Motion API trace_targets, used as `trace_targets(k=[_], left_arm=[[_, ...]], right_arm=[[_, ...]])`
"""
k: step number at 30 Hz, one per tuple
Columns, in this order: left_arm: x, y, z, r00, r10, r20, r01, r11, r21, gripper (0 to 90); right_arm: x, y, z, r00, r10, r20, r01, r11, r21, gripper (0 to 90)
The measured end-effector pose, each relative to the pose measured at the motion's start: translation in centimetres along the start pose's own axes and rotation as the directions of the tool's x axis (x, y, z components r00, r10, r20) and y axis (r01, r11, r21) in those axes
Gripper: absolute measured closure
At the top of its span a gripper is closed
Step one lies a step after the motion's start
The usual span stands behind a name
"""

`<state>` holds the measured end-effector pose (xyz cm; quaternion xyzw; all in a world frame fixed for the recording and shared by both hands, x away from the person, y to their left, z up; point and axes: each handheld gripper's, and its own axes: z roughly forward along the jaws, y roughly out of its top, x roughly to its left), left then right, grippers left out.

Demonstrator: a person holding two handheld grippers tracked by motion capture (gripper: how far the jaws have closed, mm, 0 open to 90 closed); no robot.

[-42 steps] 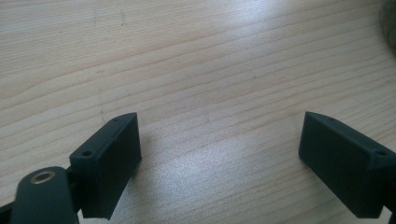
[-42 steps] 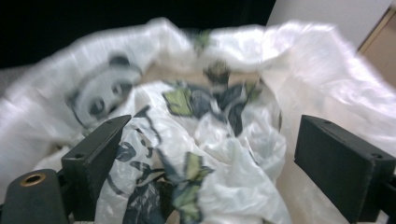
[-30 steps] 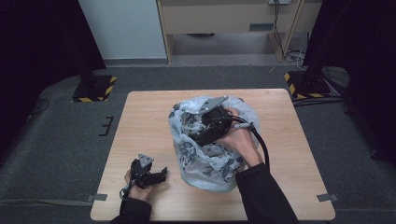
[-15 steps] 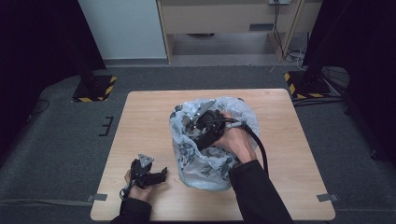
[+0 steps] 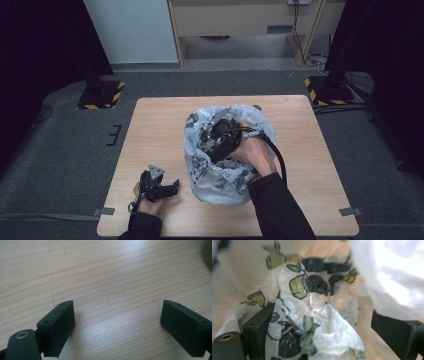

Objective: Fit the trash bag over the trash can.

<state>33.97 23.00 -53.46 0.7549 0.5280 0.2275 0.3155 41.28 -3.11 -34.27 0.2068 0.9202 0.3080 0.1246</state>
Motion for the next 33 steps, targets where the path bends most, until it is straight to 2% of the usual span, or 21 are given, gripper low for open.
trace_targets(k=[3, 8, 20, 30, 33], left_arm=[[0.0, 0.0, 0.0, 1.0, 0.0, 0.0, 0.0, 1.0, 0.0, 11.9], [0.0, 0.0, 0.0, 1.0, 0.0, 0.0, 0.0, 1.0, 0.0, 11.9], [0.0, 0.0, 0.0, 1.0, 0.0, 0.0, 0.0, 1.0, 0.0, 11.9], [0.0, 0.0, 0.0, 1.0, 0.0, 0.0, 0.0, 1.0, 0.0, 11.9], [0.0, 0.0, 0.0, 1.0, 0.0, 0.0, 0.0, 1.0, 0.0, 11.9]], right_arm=[[0.0, 0.4, -1.2, 0.9997, -0.001, 0.023, 0.002, 0.999, -0.048, 10.4], [0.0, 0.8, -2.6, 0.9985, 0.014, 0.052, -0.009, 0.996, -0.093, 10.3], [0.3, 1.2, -3.4, 0.9974, 0.023, 0.069, -0.013, 0.989, -0.147, 10.4], [0.3, 1.6, -6.0, 0.9936, 0.054, 0.099, -0.025, 0.963, -0.27, 10.4], [0.2, 1.7, -6.9, 0.9901, 0.079, 0.116, -0.036, 0.941, -0.336, 10.6]])
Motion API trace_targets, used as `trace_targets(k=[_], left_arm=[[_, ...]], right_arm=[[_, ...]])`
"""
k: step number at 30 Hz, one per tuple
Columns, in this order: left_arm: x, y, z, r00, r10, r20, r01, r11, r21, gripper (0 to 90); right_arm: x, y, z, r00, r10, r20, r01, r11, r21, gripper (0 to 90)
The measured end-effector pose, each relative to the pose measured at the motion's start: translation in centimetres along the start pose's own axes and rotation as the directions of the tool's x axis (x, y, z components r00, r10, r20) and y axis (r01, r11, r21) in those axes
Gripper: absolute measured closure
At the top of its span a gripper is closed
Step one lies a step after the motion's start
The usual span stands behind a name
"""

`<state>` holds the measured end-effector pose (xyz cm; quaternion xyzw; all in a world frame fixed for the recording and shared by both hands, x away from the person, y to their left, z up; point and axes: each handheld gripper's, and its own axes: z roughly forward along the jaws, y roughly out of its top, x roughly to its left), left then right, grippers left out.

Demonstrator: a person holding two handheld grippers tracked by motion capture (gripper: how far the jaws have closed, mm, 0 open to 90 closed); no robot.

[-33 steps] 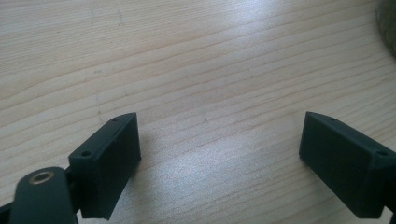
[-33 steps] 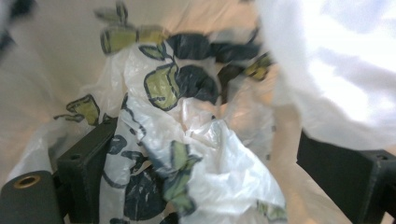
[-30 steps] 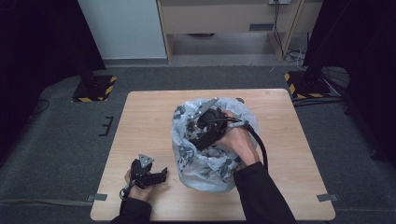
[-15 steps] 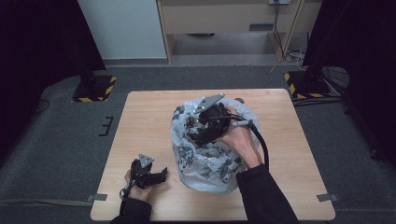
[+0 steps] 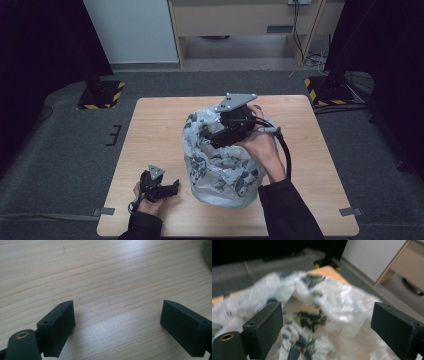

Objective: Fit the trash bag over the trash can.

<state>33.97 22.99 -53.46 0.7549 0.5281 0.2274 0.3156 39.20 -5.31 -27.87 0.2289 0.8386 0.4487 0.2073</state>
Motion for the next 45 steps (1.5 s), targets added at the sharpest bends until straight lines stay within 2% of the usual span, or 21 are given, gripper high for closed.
trace_targets(k=[5, 7, 11, 14, 16, 21, 23, 28, 33, 36, 38, 40, 45], left_arm=[[0.0, 0.0, 0.0, 1.0, -0.001, -0.001, 0.001, 1.0, -0.002, 11.9], [0.0, 0.0, 0.0, 1.0, -0.001, -0.001, 0.001, 1.0, -0.002, 11.9], [0.0, 0.0, 0.0, 1.0, 0.0, 0.0, 0.0, 1.0, 0.0, 11.9], [0.0, 0.0, 0.0, 1.0, 0.0, 0.0, 0.0, 1.0, 0.0, 11.9], [0.0, 0.0, 0.0, 1.0, 0.0, 0.0, 0.0, 1.0, 0.0, 11.9], [0.0, 0.0, 0.0, 1.0, 0.0, 0.001, 0.0, 1.0, 0.001, 11.8], [0.0, 0.0, 0.0, 1.0, 0.0, 0.002, 0.0, 1.0, 0.001, 11.7], [0.0, 0.0, 0.0, 1.0, 0.001, 0.002, -0.001, 1.0, 0.0, 11.6], [0.0, 0.0, 0.0, 1.0, 0.002, 0.002, -0.002, 1.0, 0.001, 11.5], [0.0, 0.0, 0.0, 1.0, 0.002, 0.002, -0.002, 1.0, 0.001, 11.5], [0.0, 0.0, 0.0, 1.0, 0.002, 0.003, -0.002, 1.0, 0.001, 11.4], [0.0, 0.0, 0.0, 1.0, 0.002, 0.003, -0.002, 1.0, 0.001, 11.4], [0.0, 0.0, 0.0, 1.0, 0.003, 0.002, -0.003, 1.0, 0.001, 11.4]], right_arm=[[-0.4, 0.4, -0.5, 0.9991, 0.033, 0.029, -0.03, 0.996, -0.081, 10.7], [-0.6, 0.3, 0.1, 0.9989, 0.035, 0.031, -0.033, 0.997, -0.075, 10.8], [-0.6, -0.8, 2.1, 0.9997, 0.022, -0.011, -0.022, 1.0, 0.0, 11.9], [-0.4, -1.9, 3.6, 0.9987, 0.017, -0.048, -0.013, 0.998, 0.065, 12.9], [-0.4, -2.4, 4.3, 0.9986, 0.013, -0.052, -0.007, 0.994, 0.107, 12.6], [-0.9, -3.0, 5.6, 0.9984, 0.023, -0.051, -0.014, 0.985, 0.171, 10.5], [-1.1, -3.4, 6.2, 0.9981, 0.026, -0.056, -0.014, 0.979, 0.204, 9.1], [-1.3, -3.8, 6.7, 0.9967, 0.02, -0.079, -0.002, 0.974, 0.228, 9.9], [-0.8, -4.2, 7.0, 0.9957, -0.002, -0.093, 0.028, 0.958, 0.285, 8.2], [-0.8, -4.1, 6.7, 0.9959, 0.014, -0.09, 0.011, 0.962, 0.272, 9.1], [-0.9, -3.9, 6.3, 0.9965, 0.0, -0.083, 0.019, 0.971, 0.237, 9.2], [-0.8, -3.6, 5.8, 0.9965, 0.007, -0.084, 0.011, 0.977, 0.213, 9.2], [-0.7, -2.8, 4.5, 0.9973, 0.013, -0.072, 0.002, 0.979, 0.203, 9.0]])
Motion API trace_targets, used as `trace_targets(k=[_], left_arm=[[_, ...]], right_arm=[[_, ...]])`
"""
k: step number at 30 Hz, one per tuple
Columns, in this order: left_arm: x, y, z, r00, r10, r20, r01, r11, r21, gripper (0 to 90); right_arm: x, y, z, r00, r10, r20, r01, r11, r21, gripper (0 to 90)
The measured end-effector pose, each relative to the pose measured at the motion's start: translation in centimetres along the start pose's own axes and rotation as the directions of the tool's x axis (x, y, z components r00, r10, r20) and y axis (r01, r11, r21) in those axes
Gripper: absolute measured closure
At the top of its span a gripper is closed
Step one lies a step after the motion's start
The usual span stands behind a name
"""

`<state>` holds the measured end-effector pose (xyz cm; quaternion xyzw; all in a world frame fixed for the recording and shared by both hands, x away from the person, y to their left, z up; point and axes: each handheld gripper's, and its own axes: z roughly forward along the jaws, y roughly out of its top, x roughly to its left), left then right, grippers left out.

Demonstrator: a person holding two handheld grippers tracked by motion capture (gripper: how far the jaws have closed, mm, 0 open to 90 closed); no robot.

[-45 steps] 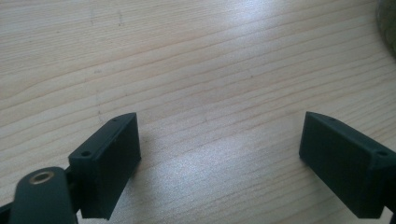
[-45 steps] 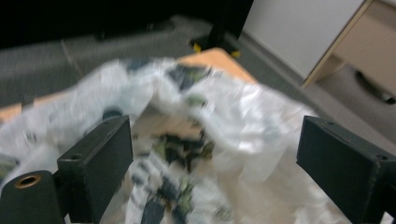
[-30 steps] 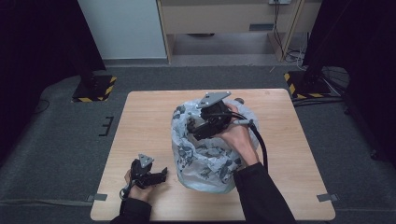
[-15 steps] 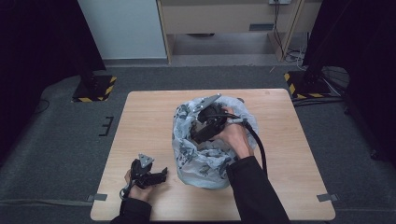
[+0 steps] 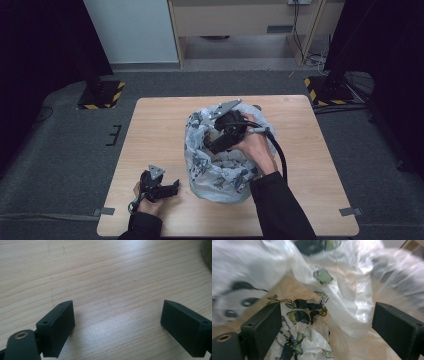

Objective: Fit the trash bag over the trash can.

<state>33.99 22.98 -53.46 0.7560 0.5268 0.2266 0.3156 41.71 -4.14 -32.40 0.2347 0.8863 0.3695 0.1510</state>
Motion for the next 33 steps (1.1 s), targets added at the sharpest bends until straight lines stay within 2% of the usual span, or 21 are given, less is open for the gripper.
trace_targets(k=[9, 15, 25, 33], left_arm=[[0.0, 0.0, 0.0, 1.0, 0.0, 0.001, 0.0, 1.0, 0.0, 11.4], [0.0, 0.0, 0.0, 1.0, 0.001, 0.001, -0.001, 1.0, 0.0, 11.4], [0.0, 0.0, 0.0, 1.0, -0.001, 0.002, 0.001, 1.0, 0.0, 11.3], [0.0, 0.0, 0.0, 1.0, 0.001, 0.002, -0.001, 1.0, 0.002, 11.4]], right_arm=[[0.5, 1.2, -2.4, 0.9996, -0.017, 0.024, 0.019, 0.997, -0.073, 9.0], [0.7, 1.6, -3.8, 0.9992, -0.019, 0.035, 0.022, 0.995, -0.101, 9.1], [0.8, 2.2, -6.1, 0.9982, -0.021, 0.056, 0.032, 0.98, -0.197, 9.2], [1.1, 2.6, -7.0, 0.9981, -0.038, 0.047, 0.046, 0.984, -0.174, 10.1]])
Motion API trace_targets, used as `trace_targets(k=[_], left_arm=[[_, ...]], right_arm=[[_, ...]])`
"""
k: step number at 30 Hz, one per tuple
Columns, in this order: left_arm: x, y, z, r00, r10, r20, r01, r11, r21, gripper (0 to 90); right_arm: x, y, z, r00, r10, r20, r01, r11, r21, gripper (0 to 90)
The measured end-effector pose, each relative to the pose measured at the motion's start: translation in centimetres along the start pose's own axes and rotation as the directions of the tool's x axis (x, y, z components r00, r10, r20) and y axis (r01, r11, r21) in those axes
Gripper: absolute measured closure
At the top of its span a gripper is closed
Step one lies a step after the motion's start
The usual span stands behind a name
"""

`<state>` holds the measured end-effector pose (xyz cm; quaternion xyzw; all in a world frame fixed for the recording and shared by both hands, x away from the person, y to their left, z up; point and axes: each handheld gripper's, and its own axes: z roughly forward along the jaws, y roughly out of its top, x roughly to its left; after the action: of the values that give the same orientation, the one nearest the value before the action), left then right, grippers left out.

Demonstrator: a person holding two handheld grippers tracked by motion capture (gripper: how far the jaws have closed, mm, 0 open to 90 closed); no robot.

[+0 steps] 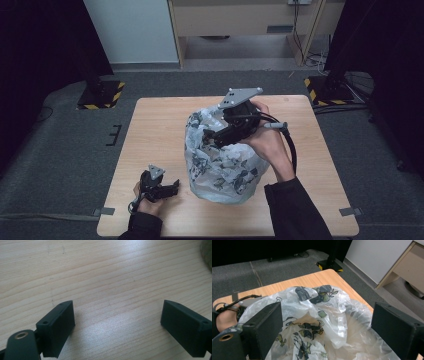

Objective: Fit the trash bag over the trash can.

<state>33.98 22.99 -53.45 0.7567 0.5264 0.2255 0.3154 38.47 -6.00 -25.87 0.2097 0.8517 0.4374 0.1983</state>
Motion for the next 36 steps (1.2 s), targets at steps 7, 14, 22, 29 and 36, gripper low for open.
trace_targets(k=[7, 14, 22, 29, 36], left_arm=[[0.0, 0.0, 0.0, 1.0, -0.002, -0.002, 0.002, 1.0, -0.004, 11.3], [0.0, 0.0, 0.0, 1.0, -0.002, -0.001, 0.002, 1.0, -0.003, 11.4], [0.0, 0.0, 0.0, 1.0, -0.002, -0.002, 0.002, 1.0, -0.003, 11.3], [0.0, 0.0, 0.0, 1.0, 0.0, -0.001, 0.0, 1.0, -0.001, 11.4], [0.0, 0.0, 0.0, 1.0, -0.001, -0.001, 0.001, 1.0, -0.002, 11.3]], right_arm=[[-0.2, -1.0, -0.6, 0.9998, 0.009, 0.018, -0.008, 1.0, -0.012, 10.0], [-0.2, -2.1, -1.4, 0.9963, 0.043, 0.075, -0.036, 0.995, -0.093, 9.6], [-0.2, -2.8, -2.5, 0.9841, 0.117, 0.134, -0.078, 0.96, -0.268, 8.8], [0.1, -2.9, -2.1, 0.9777, 0.155, 0.142, -0.089, 0.917, -0.388, 7.9], [0.3, -3.4, -2.5, 0.9541, 0.208, 0.216, -0.075, 0.864, -0.497, 6.8]])
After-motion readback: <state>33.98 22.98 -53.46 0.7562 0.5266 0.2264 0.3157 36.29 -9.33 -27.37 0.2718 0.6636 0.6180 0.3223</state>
